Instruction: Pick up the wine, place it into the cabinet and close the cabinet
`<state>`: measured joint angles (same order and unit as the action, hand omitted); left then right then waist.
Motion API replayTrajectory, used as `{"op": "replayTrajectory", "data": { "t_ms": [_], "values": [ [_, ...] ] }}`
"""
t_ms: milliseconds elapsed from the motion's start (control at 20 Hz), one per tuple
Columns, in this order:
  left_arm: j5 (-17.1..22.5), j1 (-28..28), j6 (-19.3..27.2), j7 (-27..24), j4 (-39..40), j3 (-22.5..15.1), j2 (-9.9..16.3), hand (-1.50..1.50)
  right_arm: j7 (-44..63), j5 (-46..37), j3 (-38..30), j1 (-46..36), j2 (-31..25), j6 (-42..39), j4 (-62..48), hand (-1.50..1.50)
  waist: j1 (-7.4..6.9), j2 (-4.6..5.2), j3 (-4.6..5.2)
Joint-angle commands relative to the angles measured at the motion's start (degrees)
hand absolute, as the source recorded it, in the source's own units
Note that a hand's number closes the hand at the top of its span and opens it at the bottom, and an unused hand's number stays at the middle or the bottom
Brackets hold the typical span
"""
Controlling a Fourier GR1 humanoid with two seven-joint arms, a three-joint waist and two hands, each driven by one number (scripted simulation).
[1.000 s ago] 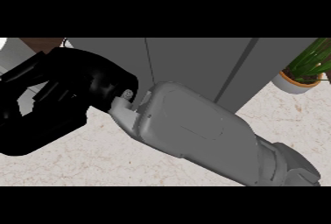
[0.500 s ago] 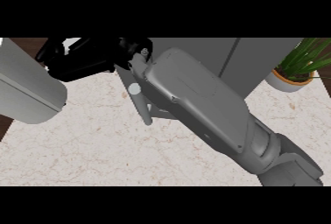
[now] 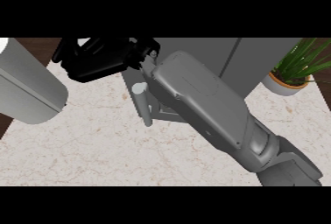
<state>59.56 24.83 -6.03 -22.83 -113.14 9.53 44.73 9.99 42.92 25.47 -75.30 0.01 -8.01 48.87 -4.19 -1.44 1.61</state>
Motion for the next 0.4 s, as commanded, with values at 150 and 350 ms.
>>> {"op": "replayTrajectory", "data": {
  "t_ms": [150, 350],
  "values": [
    [1.0, -0.2, 0.1, 1.3, -2.5, -2.6, -1.2, -1.50, -4.3, -1.4, -5.2, 3.6, -9.9, 2.8, -8.1, 1.50, 3.33, 3.16, -1.56],
    [0.8, -1.3, 1.2, 2.5, -3.4, -4.3, -1.1, -1.50, -5.6, -1.2, -4.5, 3.2, -8.8, 2.8, -8.9, 1.50, 3.89, 3.55, -1.52]
  ]
}}
